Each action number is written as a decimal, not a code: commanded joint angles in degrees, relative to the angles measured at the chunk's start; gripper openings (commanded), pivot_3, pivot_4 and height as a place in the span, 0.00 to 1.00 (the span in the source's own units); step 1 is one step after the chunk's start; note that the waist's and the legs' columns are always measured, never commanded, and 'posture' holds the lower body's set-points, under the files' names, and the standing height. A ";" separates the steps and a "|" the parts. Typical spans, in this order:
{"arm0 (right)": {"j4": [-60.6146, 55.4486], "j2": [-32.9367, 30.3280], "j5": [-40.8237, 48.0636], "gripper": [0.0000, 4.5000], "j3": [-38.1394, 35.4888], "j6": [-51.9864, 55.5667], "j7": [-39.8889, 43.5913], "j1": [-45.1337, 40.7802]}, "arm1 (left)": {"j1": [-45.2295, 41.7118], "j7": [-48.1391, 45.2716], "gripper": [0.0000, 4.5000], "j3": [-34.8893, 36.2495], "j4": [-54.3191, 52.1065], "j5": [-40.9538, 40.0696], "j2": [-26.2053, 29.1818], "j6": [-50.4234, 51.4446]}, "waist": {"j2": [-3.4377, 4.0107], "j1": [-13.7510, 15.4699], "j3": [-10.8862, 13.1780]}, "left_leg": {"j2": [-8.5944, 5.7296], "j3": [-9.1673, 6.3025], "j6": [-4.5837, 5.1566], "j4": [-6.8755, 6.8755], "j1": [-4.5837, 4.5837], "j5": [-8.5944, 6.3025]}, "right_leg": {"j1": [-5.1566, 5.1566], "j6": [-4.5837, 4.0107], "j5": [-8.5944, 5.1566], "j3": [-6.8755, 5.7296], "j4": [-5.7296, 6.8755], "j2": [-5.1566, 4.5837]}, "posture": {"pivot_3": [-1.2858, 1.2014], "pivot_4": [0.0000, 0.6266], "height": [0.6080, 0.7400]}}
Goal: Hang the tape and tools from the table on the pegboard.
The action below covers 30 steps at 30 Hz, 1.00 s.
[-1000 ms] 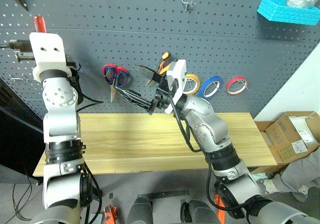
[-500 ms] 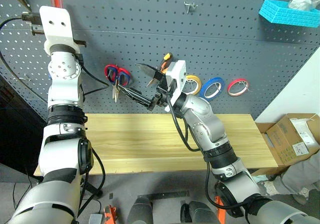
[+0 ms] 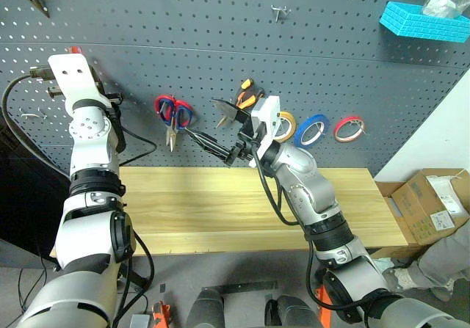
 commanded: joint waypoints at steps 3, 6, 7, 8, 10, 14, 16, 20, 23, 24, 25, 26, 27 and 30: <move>-2.43 -0.01 0.02 1.00 -0.76 -0.39 -0.38 -0.56 | 1.42 0.73 0.27 0.26 -5.21 -1.03 -0.14 0.72 | -0.03 -0.01 -0.07 | 0.00 0.03 0.00 0.00 0.03 0.00 | 0.01 0.00 0.00 0.02 0.01 0.00 | 0.60 0.00 1.00; -2.19 -0.02 0.01 1.00 -0.87 -0.50 -0.40 -0.77 | 3.22 1.00 0.49 0.30 -7.67 -1.46 -0.64 1.61 | -0.04 -0.01 -0.10 | 0.00 0.03 0.00 0.00 0.07 0.00 | 0.01 0.00 0.00 0.03 0.05 0.00 | 0.60 0.00 1.00; -2.18 -0.04 0.01 1.00 -0.89 -0.52 -0.41 -0.79 | 3.90 1.16 0.56 0.32 -8.75 -1.65 -0.95 2.16 | -0.05 -0.01 -0.11 | 0.00 0.03 0.00 0.00 0.08 0.00 | 0.01 0.00 0.00 0.03 0.08 0.00 | 0.60 0.00 1.00; -2.18 -0.07 0.04 1.00 -0.94 -0.53 -0.42 -0.78 | 4.64 1.35 0.64 0.34 -9.98 -1.89 -1.39 2.78 | -0.05 -0.01 -0.15 | 0.00 0.03 0.00 0.00 0.09 0.00 | 0.01 0.00 0.00 0.03 0.10 0.00 | 0.60 0.00 1.00; -2.28 -0.18 0.09 1.00 -0.99 -0.52 -0.39 -0.69 | 5.62 1.72 0.80 0.34 -11.86 -2.10 -2.02 3.84 | -0.08 0.01 -0.22 | 0.00 0.03 0.00 0.02 0.11 0.00 | 0.02 -0.01 0.00 0.04 0.14 0.00 | 0.60 0.00 1.00; -2.59 -0.34 0.13 1.00 -0.91 -0.42 -0.31 -0.44 | 6.26 2.21 0.99 0.31 -13.98 -2.24 -2.59 5.42 | -0.21 -0.01 -0.32 | 0.00 0.04 -0.01 0.07 0.19 0.00 | 0.03 -0.01 0.00 0.05 0.31 0.00 | 0.60 0.00 1.00; -2.90 -0.44 0.09 1.00 -0.83 -0.31 -0.41 -0.30 | 6.50 2.48 0.99 0.36 -15.72 -2.46 -3.06 6.39 | -0.22 -0.02 -0.36 | 0.00 0.04 -0.01 0.09 0.23 0.01 | 0.03 -0.01 0.00 0.05 0.41 0.00 | 0.60 0.00 1.00; -4.98 -1.66 -0.22 1.00 -0.95 0.69 -1.07 0.66 | 8.68 -1.78 0.99 -0.80 -25.10 -6.04 -6.51 8.56 | -0.24 0.04 -0.50 | 0.00 0.05 -0.07 0.10 0.27 0.07 | 0.04 -0.01 -0.01 0.05 0.51 0.00 | 0.60 0.00 1.00; -8.89 -3.80 -1.03 1.00 -1.04 2.74 -2.68 2.94 | 12.29 -5.40 0.99 -3.31 -35.71 -8.85 -9.96 14.10 | -0.23 0.22 -0.76 | 0.00 0.08 -0.10 0.12 0.26 0.10 | 0.07 -0.02 -0.01 0.08 0.50 -0.02 | 0.60 0.02 1.00; -10.76 -4.85 -1.78 1.00 -1.01 3.69 -3.64 4.37 | 13.99 -6.25 0.99 -4.51 -39.53 -9.42 -11.27 16.13 | -0.24 0.22 -0.81 | -0.01 0.09 -0.10 0.12 0.26 0.10 | 0.10 -0.02 -0.01 0.10 0.47 -0.04 | 0.60 0.02 1.00; -12.60 -6.00 -2.62 1.00 -0.97 4.53 -4.47 5.95 | 15.71 -6.93 0.99 -5.83 -42.99 -9.68 -12.44 17.98 | -0.22 0.22 -0.86 | -0.01 0.10 -0.09 0.14 0.27 0.10 | 0.12 -0.02 -0.01 0.12 0.47 -0.04 | 0.60 0.03 1.00; -14.54 -7.47 -3.95 1.00 -0.73 5.08 -5.27 8.21 | 18.06 -8.04 0.99 -7.67 -46.29 -9.95 -13.78 19.42 | -0.19 0.22 -0.96 | -0.01 0.12 -0.09 0.15 0.27 0.10 | 0.12 -0.03 -0.02 0.15 0.47 -0.04 | 0.60 0.03 1.00; -16.36 -8.62 -4.81 1.00 -0.63 5.91 -6.16 10.50 | 20.37 -8.87 0.99 -9.16 -49.06 -10.27 -15.08 20.85 | -0.12 0.20 -1.14 | -0.01 0.14 -0.09 0.14 0.28 0.10 | 0.13 -0.03 -0.02 0.18 0.45 -0.04 | 0.60 0.03 1.00; -19.46 -11.61 -9.75 1.00 -1.40 9.07 -12.43 17.87 | 27.44 -9.17 0.99 -11.95 -53.58 -10.73 -19.14 25.19 | 0.30 -0.01 -1.52 | -0.02 0.22 -0.07 0.13 0.40 0.10 | 0.22 -0.08 -0.09 0.30 0.43 -0.04 | 0.59 0.04 1.00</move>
